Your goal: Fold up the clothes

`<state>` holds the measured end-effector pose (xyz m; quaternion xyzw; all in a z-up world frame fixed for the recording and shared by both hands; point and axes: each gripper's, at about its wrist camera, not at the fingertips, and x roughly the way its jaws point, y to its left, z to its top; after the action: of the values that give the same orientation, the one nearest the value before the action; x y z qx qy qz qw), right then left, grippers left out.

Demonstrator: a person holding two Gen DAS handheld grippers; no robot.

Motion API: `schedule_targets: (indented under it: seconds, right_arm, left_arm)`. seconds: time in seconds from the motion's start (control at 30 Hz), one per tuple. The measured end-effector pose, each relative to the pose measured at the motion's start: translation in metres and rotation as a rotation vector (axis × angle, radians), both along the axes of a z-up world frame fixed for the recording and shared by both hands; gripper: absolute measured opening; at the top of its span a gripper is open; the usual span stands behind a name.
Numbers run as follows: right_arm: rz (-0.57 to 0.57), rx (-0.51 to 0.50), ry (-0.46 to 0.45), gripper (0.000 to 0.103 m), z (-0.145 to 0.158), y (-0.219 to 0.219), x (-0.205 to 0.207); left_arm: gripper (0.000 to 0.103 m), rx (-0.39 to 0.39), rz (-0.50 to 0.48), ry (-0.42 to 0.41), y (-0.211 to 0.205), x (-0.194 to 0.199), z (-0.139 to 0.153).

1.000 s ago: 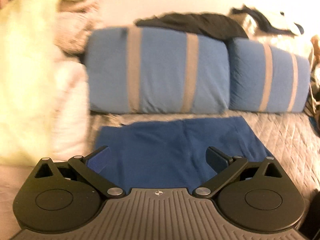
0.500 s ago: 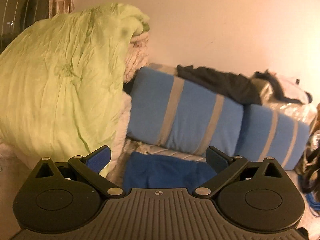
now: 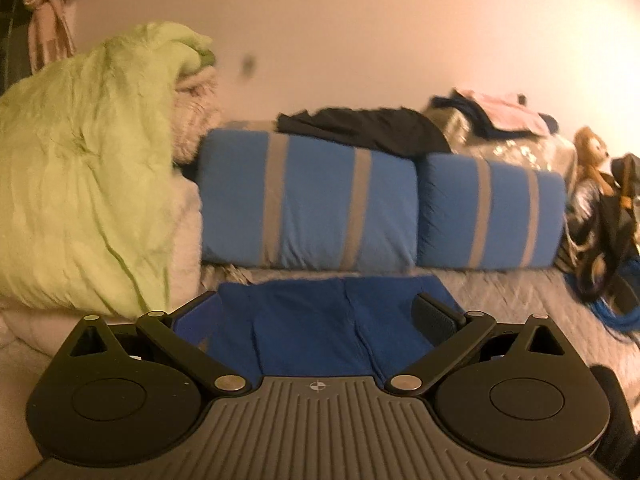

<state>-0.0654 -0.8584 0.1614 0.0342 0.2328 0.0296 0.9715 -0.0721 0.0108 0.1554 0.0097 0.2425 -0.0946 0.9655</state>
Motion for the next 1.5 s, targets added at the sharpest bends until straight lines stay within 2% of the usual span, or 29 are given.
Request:
schedule_targets:
  seconds: [0.13, 0.33, 0.47, 0.63, 0.97, 1.2, 1.5]
  right_arm:
    - [0.021, -0.068, 0.043, 0.103, -0.011, -0.012, -0.022]
    - [0.081, -0.154, 0.095, 0.103, -0.034, -0.023, -0.054]
    - [0.084, -0.204, 0.158, 0.103, -0.056, -0.025, -0.064]
    - [0.076, -0.167, 0.219, 0.103, -0.091, -0.023, -0.054]
    - [0.123, -0.169, 0.335, 0.103, -0.170, 0.022, -0.016]
    - [0.158, -0.177, 0.364, 0.103, -0.202, 0.056, 0.010]
    - [0.148, -0.177, 0.420, 0.103, -0.245, 0.081, 0.038]
  left_arm:
    - [0.103, 0.006, -0.011, 0.058, -0.009, -0.007, -0.027]
    - [0.103, -0.011, 0.026, 0.048, -0.008, -0.025, -0.059]
    - [0.103, -0.007, 0.039, 0.083, -0.005, -0.022, -0.079]
    - [0.103, -0.057, 0.051, 0.157, -0.002, -0.006, -0.112]
    - [0.103, 0.024, 0.051, 0.227, -0.025, 0.032, -0.172]
    - [0.103, 0.022, 0.051, 0.247, -0.035, 0.053, -0.210]
    - [0.103, -0.009, 0.014, 0.320, -0.048, 0.079, -0.254]
